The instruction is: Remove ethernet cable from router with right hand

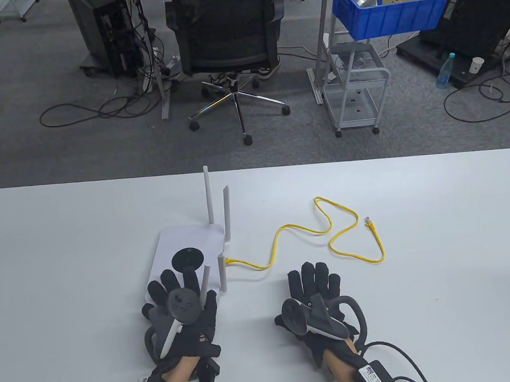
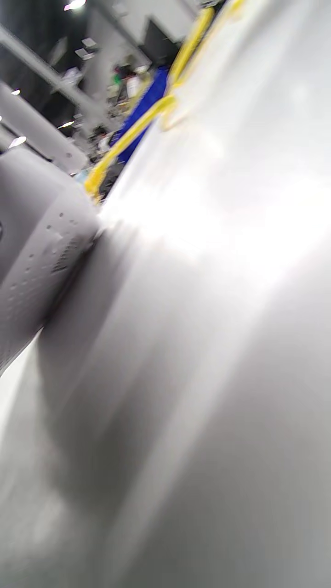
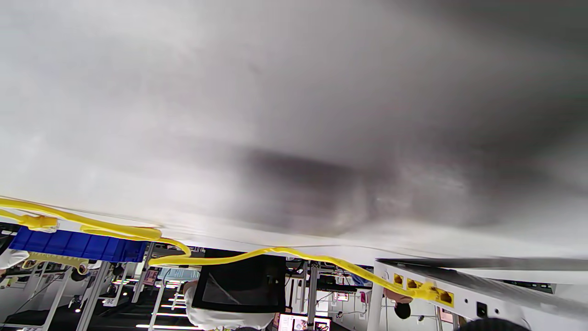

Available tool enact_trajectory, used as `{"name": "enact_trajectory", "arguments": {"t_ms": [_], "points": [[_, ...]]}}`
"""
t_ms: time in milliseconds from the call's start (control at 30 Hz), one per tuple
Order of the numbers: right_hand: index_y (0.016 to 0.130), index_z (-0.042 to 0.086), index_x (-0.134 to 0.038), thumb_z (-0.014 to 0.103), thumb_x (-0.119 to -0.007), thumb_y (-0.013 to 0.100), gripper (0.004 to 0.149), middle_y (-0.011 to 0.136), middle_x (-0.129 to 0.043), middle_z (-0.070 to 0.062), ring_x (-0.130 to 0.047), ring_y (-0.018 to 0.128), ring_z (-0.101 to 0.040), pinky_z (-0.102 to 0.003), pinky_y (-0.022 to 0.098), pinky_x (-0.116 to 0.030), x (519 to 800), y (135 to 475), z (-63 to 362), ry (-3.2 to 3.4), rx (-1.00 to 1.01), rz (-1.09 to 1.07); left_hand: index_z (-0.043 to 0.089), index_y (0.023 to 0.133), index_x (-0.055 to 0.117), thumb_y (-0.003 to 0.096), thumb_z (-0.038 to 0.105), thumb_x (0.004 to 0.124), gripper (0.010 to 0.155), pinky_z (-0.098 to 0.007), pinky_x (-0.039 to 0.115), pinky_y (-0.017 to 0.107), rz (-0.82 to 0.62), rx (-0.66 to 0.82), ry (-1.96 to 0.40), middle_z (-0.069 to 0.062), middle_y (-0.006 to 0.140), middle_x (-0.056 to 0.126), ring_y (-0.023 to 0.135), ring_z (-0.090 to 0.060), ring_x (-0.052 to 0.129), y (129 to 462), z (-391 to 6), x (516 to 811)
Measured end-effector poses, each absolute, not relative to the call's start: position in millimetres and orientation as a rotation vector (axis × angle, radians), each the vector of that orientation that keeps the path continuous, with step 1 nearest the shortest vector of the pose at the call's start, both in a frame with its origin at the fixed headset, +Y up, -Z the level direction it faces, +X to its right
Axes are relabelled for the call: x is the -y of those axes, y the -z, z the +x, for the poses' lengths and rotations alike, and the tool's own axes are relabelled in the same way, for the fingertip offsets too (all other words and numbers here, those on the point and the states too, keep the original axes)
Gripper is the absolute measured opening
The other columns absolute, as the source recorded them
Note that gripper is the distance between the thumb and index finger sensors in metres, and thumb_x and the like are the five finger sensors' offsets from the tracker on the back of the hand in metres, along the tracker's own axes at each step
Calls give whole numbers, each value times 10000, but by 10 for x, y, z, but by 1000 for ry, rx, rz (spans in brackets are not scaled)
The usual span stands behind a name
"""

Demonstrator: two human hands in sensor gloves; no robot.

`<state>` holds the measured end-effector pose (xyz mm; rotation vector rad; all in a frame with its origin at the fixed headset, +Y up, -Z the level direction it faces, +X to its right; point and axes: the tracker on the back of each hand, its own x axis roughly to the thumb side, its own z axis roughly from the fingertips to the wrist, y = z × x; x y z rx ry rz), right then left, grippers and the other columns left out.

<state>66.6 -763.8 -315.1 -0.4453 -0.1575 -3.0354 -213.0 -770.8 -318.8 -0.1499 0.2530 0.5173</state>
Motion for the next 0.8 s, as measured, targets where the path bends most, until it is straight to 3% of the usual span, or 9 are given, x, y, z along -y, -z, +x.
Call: {"name": "enact_trajectory", "arguments": {"t_ms": [233, 300, 367, 433, 500, 667, 800], "points": [[1135, 6, -140, 641, -511, 462, 996, 1147, -143, -406, -110, 955, -640, -745, 680, -201, 7639, 3143, 659, 3037, 167, -451, 337, 1073, -31, 624, 512, 473, 697, -767, 230, 639, -67, -453, -811, -428, 913, -312, 861, -712, -87, 3130, -2519, 7628], [1135, 5, -140, 640, -511, 463, 996, 1146, -142, -407, -111, 955, -642, -745, 680, -202, 7641, 3142, 658, 3040, 171, -452, 339, 1042, -71, 623, 500, 483, 713, -728, 374, 716, -61, -477, -902, -473, 917, -254, 944, -711, 76, 3119, -2616, 7635], [1134, 5, -141, 640, -511, 463, 996, 1147, -142, -406, -113, 954, -644, -746, 680, -204, 7641, 3139, 658, 3040, 173, -451, 299, 1012, -117, 627, 478, 490, 742, -602, 581, 791, -53, -499, -997, -509, 935, -161, 1043, -631, 348, 3111, -2701, 7656], [1134, 4, -140, 640, -511, 463, 996, 1145, -144, -409, -115, 955, -644, -747, 680, -207, 7640, 3137, 657, 3039, 174, -453, 168, 980, -154, 637, 423, 500, 782, -456, 741, 787, -50, -514, -1117, -500, 984, -67, 1076, -463, 619, 3104, -2770, 7685], [1134, 4, -142, 640, -511, 463, 995, 1145, -146, -410, -119, 957, -644, -749, 681, -211, 7641, 3135, 656, 3040, 175, -454, 50, 946, -164, 637, 403, 518, 828, -384, 816, 754, -58, -535, -1212, -460, 1055, 25, 1033, -361, 768, 3094, -2826, 7722], [1135, 2, -153, 639, -514, 464, 993, 1146, -162, -410, -158, 972, -648, -759, 686, -243, 7641, 3131, 649, 3043, 173, -465, 9, 978, -86, 643, 362, 627, 863, -321, 867, 713, -70, -583, -1299, -312, 1140, 313, 983, -287, 850, 3092, -2951, 7801], [1142, 17, -210, 636, -528, 469, 967, 1159, -228, -389, -271, 1013, -632, -765, 698, -310, 7595, 3107, 645, 3065, 74, -503, 33, 1022, -18, 638, 349, 673, 851, -339, 875, 711, -58, -568, -1408, -270, 1134, 393, 984, -303, 855, 3086, -3026, 7837]]}}
